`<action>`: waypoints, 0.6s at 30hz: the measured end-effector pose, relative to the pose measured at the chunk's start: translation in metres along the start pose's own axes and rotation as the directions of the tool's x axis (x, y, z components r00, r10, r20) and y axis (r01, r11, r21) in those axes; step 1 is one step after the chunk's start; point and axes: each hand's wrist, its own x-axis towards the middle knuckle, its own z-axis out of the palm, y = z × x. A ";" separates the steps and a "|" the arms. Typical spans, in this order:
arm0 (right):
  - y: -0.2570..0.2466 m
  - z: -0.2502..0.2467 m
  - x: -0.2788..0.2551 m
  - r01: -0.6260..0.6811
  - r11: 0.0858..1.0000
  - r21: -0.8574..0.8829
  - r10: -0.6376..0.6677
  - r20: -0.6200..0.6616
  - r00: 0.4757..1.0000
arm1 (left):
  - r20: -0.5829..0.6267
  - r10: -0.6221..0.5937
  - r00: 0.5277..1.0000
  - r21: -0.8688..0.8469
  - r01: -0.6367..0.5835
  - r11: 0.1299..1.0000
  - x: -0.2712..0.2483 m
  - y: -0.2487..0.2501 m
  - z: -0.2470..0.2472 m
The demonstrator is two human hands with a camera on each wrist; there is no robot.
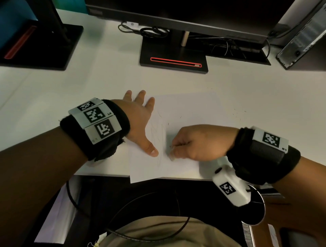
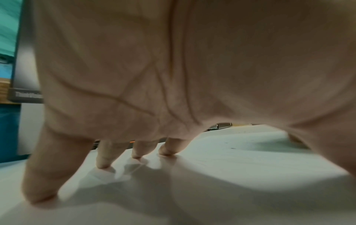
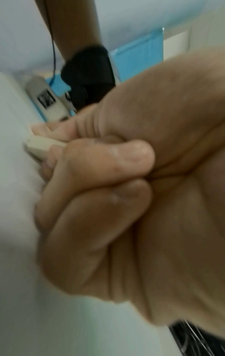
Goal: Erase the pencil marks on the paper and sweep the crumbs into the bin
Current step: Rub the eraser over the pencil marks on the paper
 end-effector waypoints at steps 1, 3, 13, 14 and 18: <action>0.002 -0.003 0.001 -0.009 1.000 0.027 0.010 -0.019 1.000 | -0.002 0.000 1.000 0.000 0.000 1.000 0.000 0.000 0.000; 0.002 -0.009 0.002 -0.021 0.999 0.025 0.022 -0.042 0.999 | -0.006 -0.001 1.000 0.002 0.001 1.000 -0.001 -0.001 0.001; -0.005 -0.004 0.005 0.012 1.000 -0.023 -0.012 -0.007 1.000 | -0.011 -0.005 1.000 0.005 0.005 1.000 0.000 -0.001 0.002; -0.008 0.001 0.004 0.029 0.999 -0.041 -0.028 0.025 0.999 | -0.009 -0.006 1.000 0.006 0.006 1.000 0.001 -0.001 0.002; -0.002 -0.005 0.005 -0.005 1.000 0.015 0.005 -0.013 1.000 | -0.013 -0.006 1.000 0.010 0.006 1.000 0.002 0.000 0.001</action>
